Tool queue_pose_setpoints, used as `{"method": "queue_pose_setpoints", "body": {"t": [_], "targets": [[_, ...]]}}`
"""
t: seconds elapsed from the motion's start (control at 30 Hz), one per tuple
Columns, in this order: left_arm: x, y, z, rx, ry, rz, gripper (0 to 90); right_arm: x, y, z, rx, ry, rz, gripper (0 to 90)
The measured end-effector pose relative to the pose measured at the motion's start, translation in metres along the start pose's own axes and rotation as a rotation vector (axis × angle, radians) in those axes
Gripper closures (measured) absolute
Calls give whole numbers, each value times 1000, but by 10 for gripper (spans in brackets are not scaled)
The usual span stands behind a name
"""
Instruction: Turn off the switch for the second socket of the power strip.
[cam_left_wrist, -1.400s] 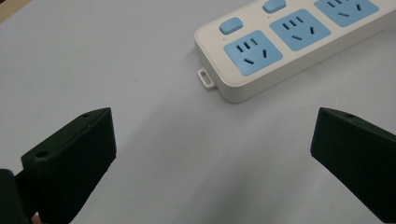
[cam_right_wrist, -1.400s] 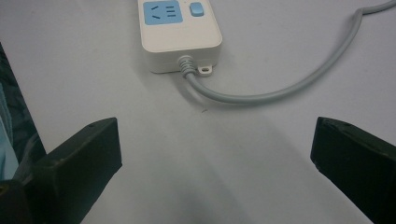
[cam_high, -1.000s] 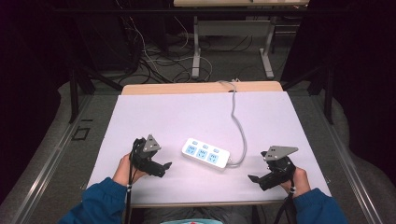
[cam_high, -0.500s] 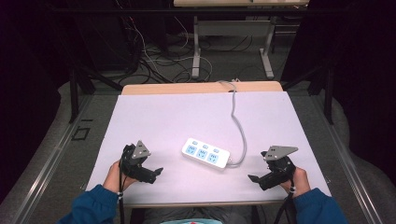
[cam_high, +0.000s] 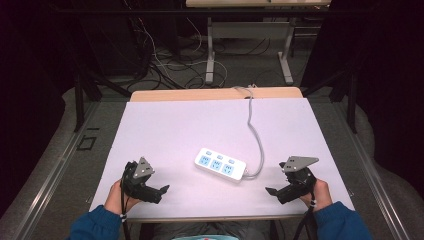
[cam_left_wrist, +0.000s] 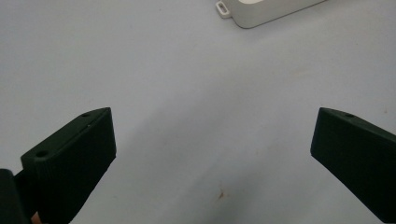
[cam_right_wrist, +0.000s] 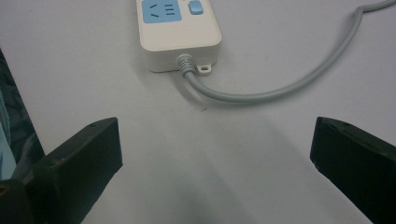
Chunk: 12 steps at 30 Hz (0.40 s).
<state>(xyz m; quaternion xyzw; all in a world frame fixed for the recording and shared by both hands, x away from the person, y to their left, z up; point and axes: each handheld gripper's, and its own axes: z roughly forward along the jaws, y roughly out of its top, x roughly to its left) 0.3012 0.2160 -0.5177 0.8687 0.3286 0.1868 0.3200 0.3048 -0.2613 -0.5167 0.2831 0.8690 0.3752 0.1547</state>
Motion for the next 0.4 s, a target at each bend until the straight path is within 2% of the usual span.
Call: {"method": "queue_pose_setpoints", "body": {"t": [0.03, 0.17, 0.2, 0.27, 0.37, 0.4], "targets": [[1, -2, -2, 1, 6, 7, 2, 0, 0, 0, 0, 2, 0, 14], [0, -7, -6, 2, 10, -16, 2, -1, 0, -1, 15, 11, -3, 14], [1, -8, -7, -3, 14, -6, 2, 0, 0, 0, 0, 0, 0, 14], [0, -9, -6, 1, 4, -27, 2, 1, 0, 0, 7, 7, -1, 14], [1, -8, -5, 9, 13, -1, 2, -1, 0, 0, 13, 8, -5, 14], [0, -8, -4, 8, 8, -14, 2, 0, 0, 0, 12, 4, -1, 14]]}}
